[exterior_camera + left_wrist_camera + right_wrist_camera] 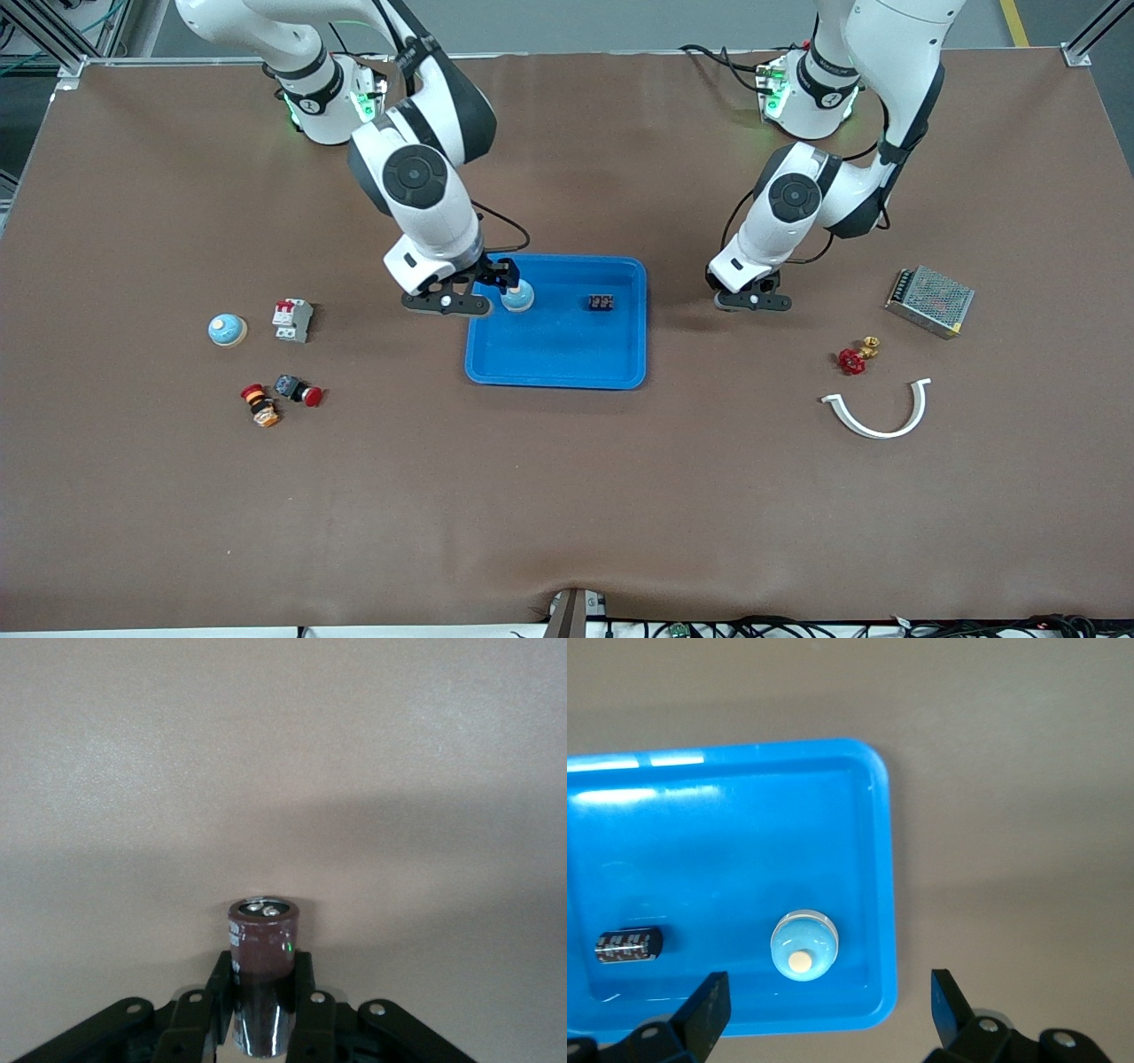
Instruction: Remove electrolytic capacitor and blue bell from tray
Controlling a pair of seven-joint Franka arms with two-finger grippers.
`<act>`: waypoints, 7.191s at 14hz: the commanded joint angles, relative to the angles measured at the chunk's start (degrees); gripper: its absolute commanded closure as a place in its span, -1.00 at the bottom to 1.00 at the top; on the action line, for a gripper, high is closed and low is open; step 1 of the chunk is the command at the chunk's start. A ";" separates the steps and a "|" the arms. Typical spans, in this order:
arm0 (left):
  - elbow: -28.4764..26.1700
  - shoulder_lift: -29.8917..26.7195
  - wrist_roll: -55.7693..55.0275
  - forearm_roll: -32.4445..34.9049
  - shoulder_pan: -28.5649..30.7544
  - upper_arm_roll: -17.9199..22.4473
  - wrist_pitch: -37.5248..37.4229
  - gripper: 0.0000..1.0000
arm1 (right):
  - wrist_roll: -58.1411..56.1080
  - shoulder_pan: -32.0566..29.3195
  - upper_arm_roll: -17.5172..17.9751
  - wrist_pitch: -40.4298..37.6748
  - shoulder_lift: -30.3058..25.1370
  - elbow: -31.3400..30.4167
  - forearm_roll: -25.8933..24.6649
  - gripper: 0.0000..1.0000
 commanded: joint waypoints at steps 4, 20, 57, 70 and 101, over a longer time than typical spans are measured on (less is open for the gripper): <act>-0.25 -0.61 0.30 0.59 0.08 0.19 0.91 -1.00 | 4.52 3.68 -0.60 3.51 3.63 -0.03 0.82 -1.00; 16.18 -0.61 -36.14 -0.11 -3.78 -0.42 -16.32 -1.00 | 7.17 7.29 -0.78 18.64 9.79 -6.36 0.56 -1.00; 32.27 17.76 -111.05 3.48 -18.64 -0.86 -13.95 -1.00 | 6.56 6.51 -1.04 16.47 9.81 -5.92 0.56 0.29; 36.23 20.31 -113.26 4.11 -19.60 -0.86 -13.95 -1.00 | -35.07 -17.91 -0.87 -6.05 -5.77 -6.36 0.74 0.29; 41.41 16.71 -83.33 4.11 -16.98 -1.30 -25.64 1.00 | -46.18 -23.03 -0.78 28.22 3.64 -22.62 0.74 0.27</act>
